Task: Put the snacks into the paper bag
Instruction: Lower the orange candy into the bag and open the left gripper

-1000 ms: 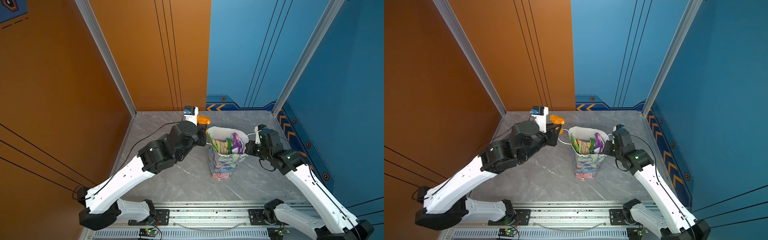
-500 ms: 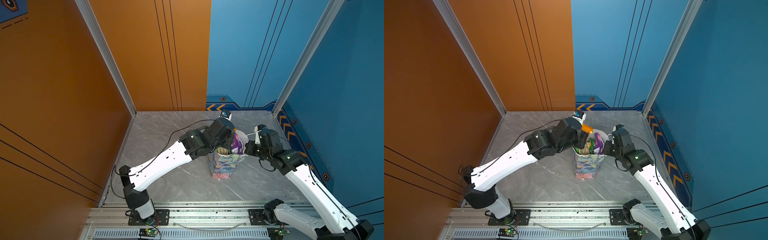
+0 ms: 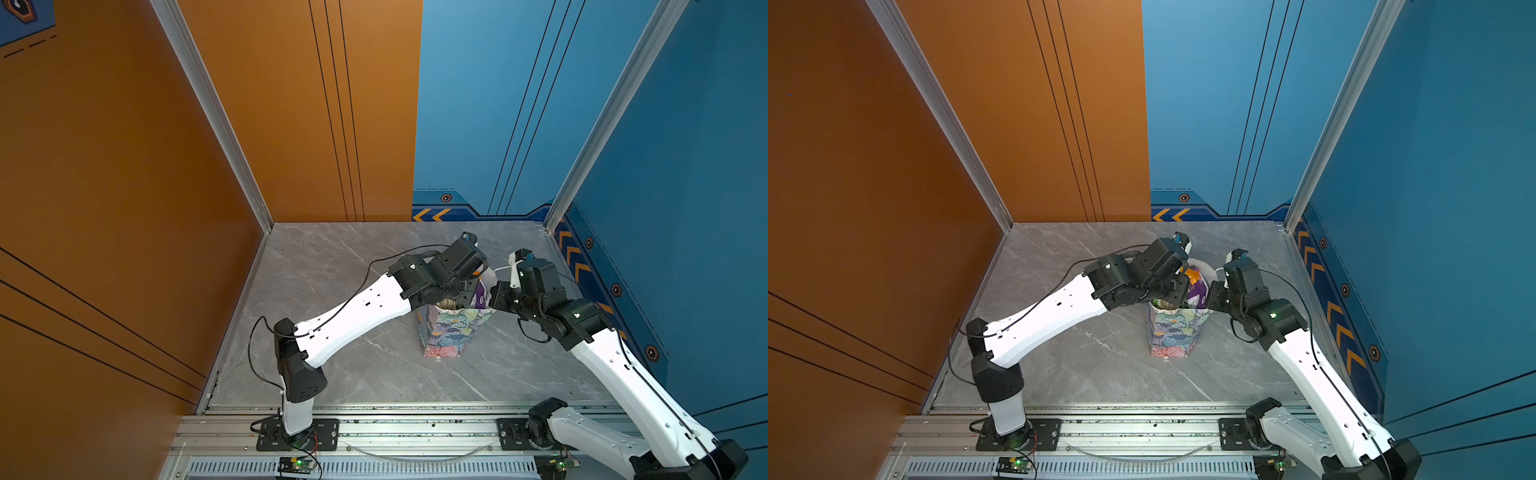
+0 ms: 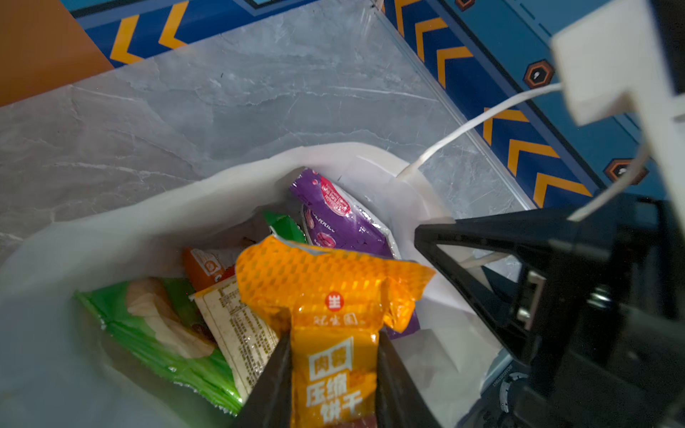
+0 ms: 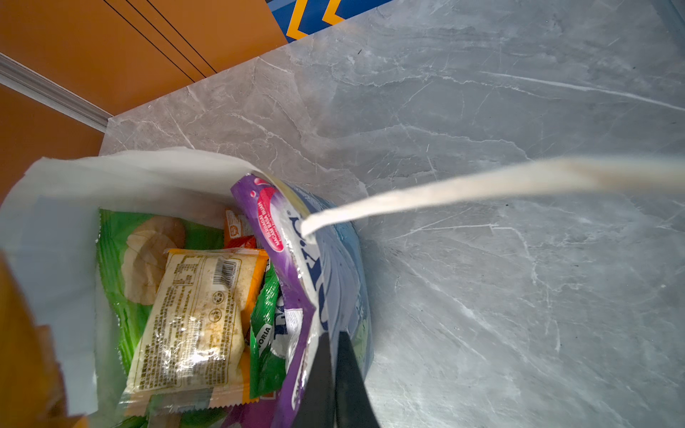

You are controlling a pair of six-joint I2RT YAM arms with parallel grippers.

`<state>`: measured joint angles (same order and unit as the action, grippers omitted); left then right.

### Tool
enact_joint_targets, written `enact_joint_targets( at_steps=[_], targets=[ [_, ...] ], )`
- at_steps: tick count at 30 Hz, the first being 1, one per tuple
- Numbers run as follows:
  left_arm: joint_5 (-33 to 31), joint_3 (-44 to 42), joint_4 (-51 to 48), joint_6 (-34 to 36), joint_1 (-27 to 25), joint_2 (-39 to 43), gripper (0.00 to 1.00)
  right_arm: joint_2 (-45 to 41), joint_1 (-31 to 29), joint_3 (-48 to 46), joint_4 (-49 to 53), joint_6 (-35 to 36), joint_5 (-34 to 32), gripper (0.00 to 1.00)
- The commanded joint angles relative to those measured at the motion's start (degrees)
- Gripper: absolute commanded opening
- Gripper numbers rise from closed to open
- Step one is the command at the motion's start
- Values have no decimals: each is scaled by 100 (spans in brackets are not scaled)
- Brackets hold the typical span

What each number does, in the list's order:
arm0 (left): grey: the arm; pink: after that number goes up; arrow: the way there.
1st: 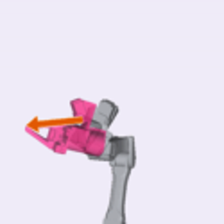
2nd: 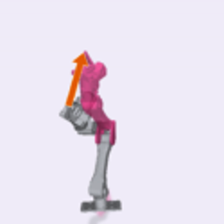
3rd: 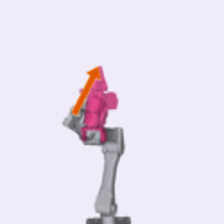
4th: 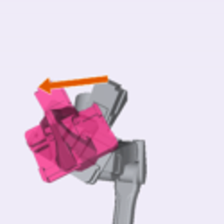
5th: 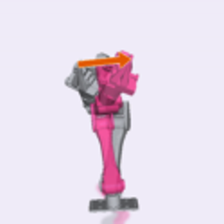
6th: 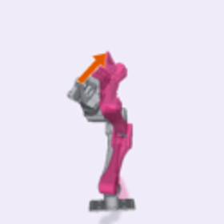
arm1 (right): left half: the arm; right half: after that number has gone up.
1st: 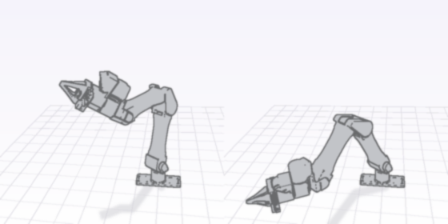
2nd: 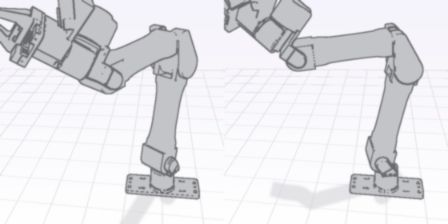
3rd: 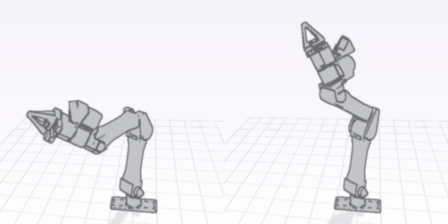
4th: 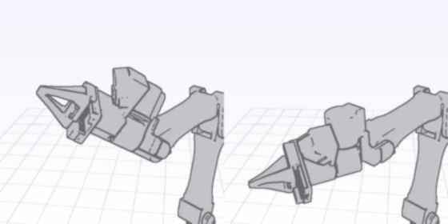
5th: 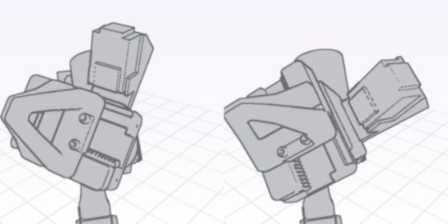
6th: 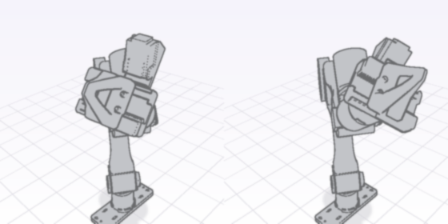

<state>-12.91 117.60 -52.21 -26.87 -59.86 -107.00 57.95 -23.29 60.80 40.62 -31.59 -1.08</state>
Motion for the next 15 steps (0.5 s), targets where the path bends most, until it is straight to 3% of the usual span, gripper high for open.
enact_joint_targets(
  at_steps=[1, 9, 15],
  targets=[
    [166, 300, -306, -85, 117, -165, 18, -39, -37, -50, 58, -21, 21, 0],
    [74, 582, -708, -63, 171, -467, 24, -30, -31, -31, 60, -9, 36, 0],
    [-166, 693, -723, 249, 56, -389, 58, -13, -27, -10, 54, 4, 29, 0]
  ],
)
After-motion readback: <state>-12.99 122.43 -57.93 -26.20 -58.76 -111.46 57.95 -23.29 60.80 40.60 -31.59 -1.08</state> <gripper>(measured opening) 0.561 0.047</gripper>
